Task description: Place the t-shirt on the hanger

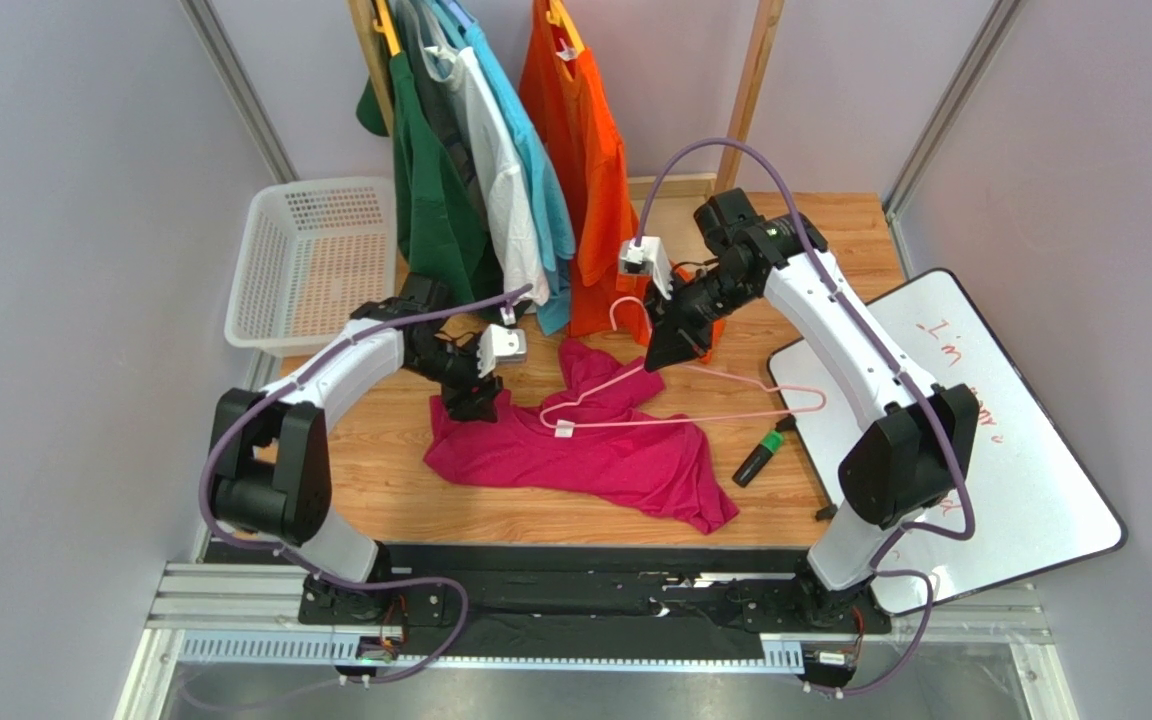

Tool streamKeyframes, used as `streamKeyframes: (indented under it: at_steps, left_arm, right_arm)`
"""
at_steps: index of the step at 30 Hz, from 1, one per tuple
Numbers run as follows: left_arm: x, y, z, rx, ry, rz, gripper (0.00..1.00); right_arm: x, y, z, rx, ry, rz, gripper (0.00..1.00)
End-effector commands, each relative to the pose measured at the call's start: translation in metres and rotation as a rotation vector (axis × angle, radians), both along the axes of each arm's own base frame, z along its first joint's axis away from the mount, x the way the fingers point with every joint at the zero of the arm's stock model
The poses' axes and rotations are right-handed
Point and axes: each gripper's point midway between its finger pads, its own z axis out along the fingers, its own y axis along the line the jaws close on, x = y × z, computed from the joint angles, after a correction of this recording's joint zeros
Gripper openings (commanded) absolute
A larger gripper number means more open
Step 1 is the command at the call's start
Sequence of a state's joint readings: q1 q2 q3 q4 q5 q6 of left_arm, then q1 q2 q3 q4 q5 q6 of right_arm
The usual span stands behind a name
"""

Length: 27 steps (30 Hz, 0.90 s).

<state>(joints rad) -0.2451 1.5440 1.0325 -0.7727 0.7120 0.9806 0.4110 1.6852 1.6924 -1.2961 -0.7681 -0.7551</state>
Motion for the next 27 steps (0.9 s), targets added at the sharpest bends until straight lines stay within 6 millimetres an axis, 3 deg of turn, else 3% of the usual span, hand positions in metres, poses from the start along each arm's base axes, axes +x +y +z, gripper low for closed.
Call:
streamKeyframes:
  at_steps: [1,8,12,15,16,21,25,27]
  left_arm:
    - [0.02,-0.019,0.002,-0.009,-0.092,-0.143,0.62]
    - [0.021,-0.032,-0.009,0.048,-0.096,-0.246,0.62]
    - [0.014,-0.03,-0.015,0.07,-0.059,-0.3,0.57]
    - [0.004,-0.025,-0.02,0.089,-0.021,-0.342,0.45]
    - [-0.002,-0.023,-0.022,0.094,0.003,-0.351,0.35]
    - [-0.005,-0.023,-0.017,0.082,0.0,-0.37,0.16]
    - [-0.001,-0.027,-0.009,0.068,-0.022,-0.358,0.02]
    - [0.0,-0.028,-0.004,0.059,-0.036,-0.355,0.0]
  right_arm:
    - [0.003,0.013,0.013,0.063,0.023,0.021,0.0]
    - [0.014,0.02,0.003,0.06,0.07,0.006,0.0]
    - [0.018,0.02,-0.001,0.052,0.08,-0.001,0.0]
    - [0.019,0.02,-0.003,0.049,0.084,-0.003,0.0]
    - [0.018,0.02,-0.003,0.05,0.086,-0.003,0.0]
    - [0.022,0.024,-0.005,0.068,0.093,-0.013,0.0]
    - [0.023,0.028,-0.007,0.084,0.106,-0.016,0.0]
    - [0.022,0.03,-0.008,0.09,0.116,-0.015,0.0]
